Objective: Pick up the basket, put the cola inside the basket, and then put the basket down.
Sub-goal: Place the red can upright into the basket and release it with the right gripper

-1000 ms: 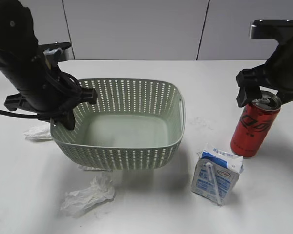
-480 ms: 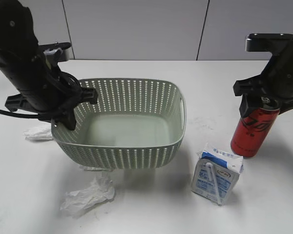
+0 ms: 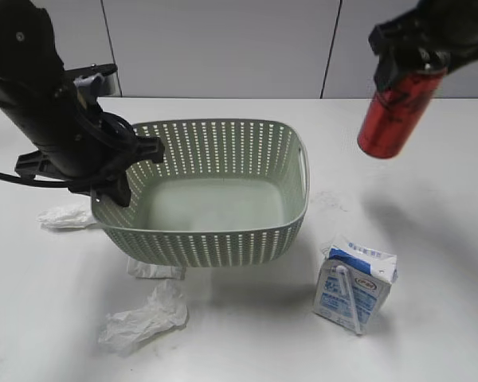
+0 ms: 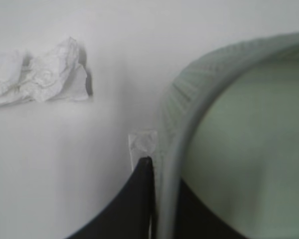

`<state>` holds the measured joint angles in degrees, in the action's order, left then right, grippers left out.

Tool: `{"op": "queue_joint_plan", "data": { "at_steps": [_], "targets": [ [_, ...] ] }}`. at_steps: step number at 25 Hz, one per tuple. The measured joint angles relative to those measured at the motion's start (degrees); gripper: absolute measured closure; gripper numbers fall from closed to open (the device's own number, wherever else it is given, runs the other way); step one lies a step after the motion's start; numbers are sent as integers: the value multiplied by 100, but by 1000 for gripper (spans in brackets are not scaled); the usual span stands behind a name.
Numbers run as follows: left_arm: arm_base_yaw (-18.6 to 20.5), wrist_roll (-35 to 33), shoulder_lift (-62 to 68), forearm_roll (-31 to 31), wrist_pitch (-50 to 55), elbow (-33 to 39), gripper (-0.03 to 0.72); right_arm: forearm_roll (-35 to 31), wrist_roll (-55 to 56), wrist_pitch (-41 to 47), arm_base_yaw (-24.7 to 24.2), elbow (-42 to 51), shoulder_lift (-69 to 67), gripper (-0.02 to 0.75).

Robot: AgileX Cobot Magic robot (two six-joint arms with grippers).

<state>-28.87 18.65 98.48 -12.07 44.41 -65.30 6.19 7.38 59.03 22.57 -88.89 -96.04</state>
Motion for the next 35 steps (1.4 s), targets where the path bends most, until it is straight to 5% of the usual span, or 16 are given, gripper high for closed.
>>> {"op": "queue_joint_plan", "data": {
  "at_steps": [6, 14, 31, 35],
  "targets": [
    [0, 0, 283, 43, 29, -235, 686, 18, -55, 527, 907, -1170, 17, 237],
    [0, 0, 315, 218, 40, -235, 686, -67, -68, 530, 2066, -1294, -521, 237],
    [0, 0, 322, 307, 143, -241, 686, -619, -449, 725, 2162, -1294, -1878, 236],
    [0, 0, 322, 307, 148, -241, 686, -776, -498, 758, 2162, -1312, -1878, 106]
  ]
}}
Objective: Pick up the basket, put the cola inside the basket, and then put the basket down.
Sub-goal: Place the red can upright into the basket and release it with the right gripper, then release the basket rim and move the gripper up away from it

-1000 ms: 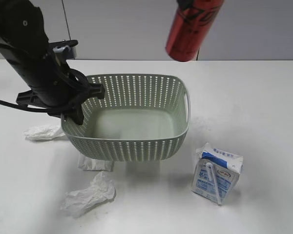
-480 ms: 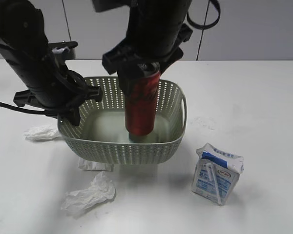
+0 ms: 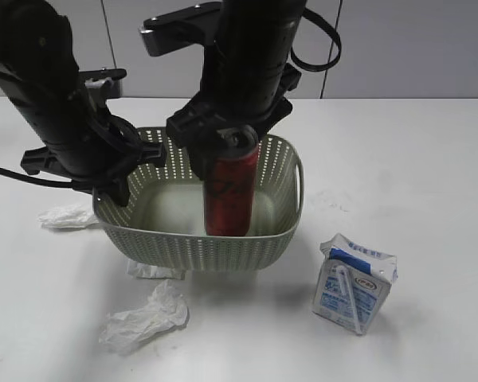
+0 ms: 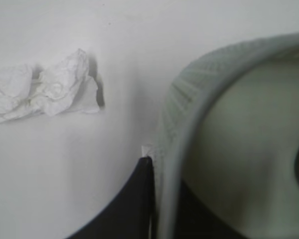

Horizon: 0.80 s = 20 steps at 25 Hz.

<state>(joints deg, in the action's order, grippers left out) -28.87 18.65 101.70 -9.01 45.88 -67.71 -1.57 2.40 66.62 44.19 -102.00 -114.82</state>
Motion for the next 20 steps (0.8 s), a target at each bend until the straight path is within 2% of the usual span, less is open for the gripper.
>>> {"op": "queue_joint_plan", "data": {
  "at_steps": [6, 10, 15, 20],
  "targets": [
    [0, -11, 0, -5, 7, 0, 686, -43, -10, 19, -42, -434, 157, 88],
    [0, -14, 0, -40, 7, 0, 686, 29, -22, 29, -236, -920, 341, 88],
    [0, -14, 0, -61, 37, 0, 686, 215, -22, 85, -935, -1267, 382, 94],
    [0, -14, 0, -77, 141, 0, 686, 239, -22, 145, -1985, -1267, 382, 111]
  ]
}}
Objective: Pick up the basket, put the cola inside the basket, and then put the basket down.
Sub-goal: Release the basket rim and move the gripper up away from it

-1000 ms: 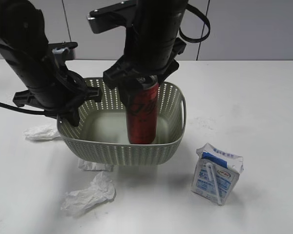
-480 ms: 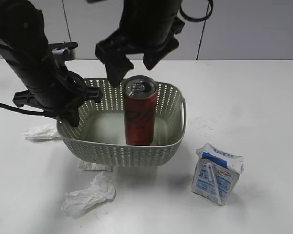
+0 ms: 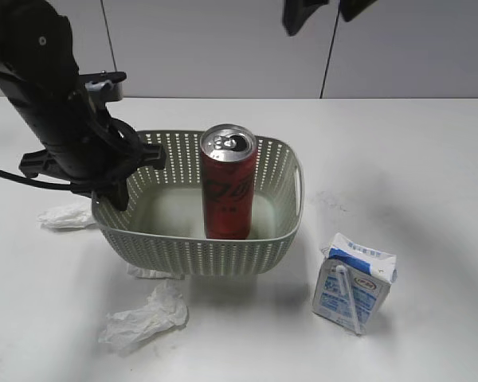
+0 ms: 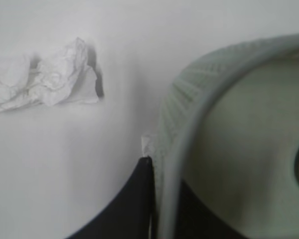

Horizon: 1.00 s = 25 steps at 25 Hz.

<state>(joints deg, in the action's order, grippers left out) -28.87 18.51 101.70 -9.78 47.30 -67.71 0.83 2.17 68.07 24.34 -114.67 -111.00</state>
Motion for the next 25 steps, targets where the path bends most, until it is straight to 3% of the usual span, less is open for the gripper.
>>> {"op": "queue_joint_plan", "data": {
  "at_steps": [5, 10, 16, 25],
  "targets": [
    [104, 0, 0, -181, 68, 0, 686, -122, 0, 7, -997, 6, 0, 134],
    [496, 0, 0, -389, 115, -34, 686, -156, -78, 8, -1575, 465, 322, 144],
    [601, -11, 54, -405, 147, -665, 686, -118, -283, -53, -1796, 1756, 1320, 146],
    [484, -20, 1084, -426, 589, -1987, 686, -219, -321, -1090, -1814, 4904, 4026, 146]
  ]
}}
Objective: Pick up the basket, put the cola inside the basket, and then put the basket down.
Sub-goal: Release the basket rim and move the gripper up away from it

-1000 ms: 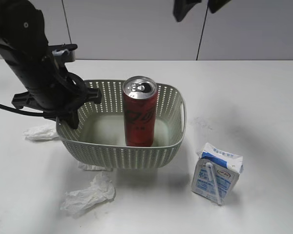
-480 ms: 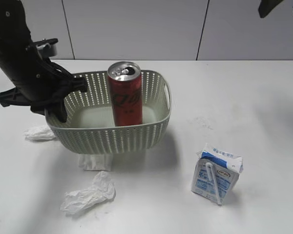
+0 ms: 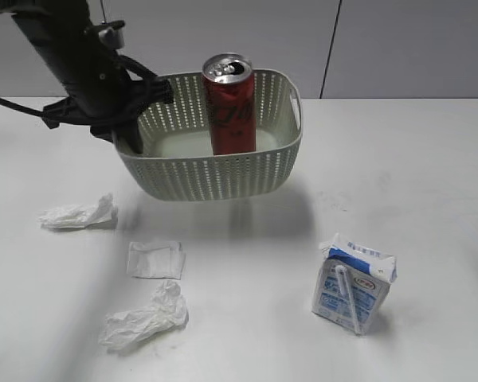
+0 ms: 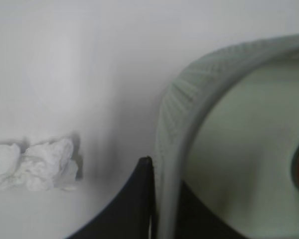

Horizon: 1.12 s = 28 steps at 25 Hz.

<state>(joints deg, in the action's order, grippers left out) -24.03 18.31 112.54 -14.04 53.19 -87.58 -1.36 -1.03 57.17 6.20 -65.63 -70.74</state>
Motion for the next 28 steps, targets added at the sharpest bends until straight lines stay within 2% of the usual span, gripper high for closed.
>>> {"op": "queue_joint_plan", "data": {
  "at_steps": [6, 10, 17, 19, 22, 24, 26, 28],
  "targets": [
    [-126, 0, 538, -225, 13, -111, 686, 0, -7, -688, -5, 2117, 1798, 146],
    [-146, -61, 719, -244, 20, -111, 686, 0, -7, -852, -5, 3136, 2918, 146],
    [-152, -326, 776, -97, -22, -111, 685, 0, -7, -856, -5, 3813, 4693, 146],
    [-178, -340, 788, -39, -56, -111, 663, 0, -7, -858, -5, 3887, 5093, 146],
    [-198, -352, 798, -60, -80, -122, 557, 0, -7, -863, -5, 3999, 5583, 146],
    [-203, -358, 798, -73, -99, -144, 428, 0, -7, -875, -5, 4005, 5824, 146],
    [-203, -448, 798, -92, -99, -159, 234, 0, -7, -880, -5, 4005, 5971, 146],
    [-203, -502, 798, -113, -46, -159, 104, 0, -7, -880, -5, 4005, 6060, 146]
  ]
}}
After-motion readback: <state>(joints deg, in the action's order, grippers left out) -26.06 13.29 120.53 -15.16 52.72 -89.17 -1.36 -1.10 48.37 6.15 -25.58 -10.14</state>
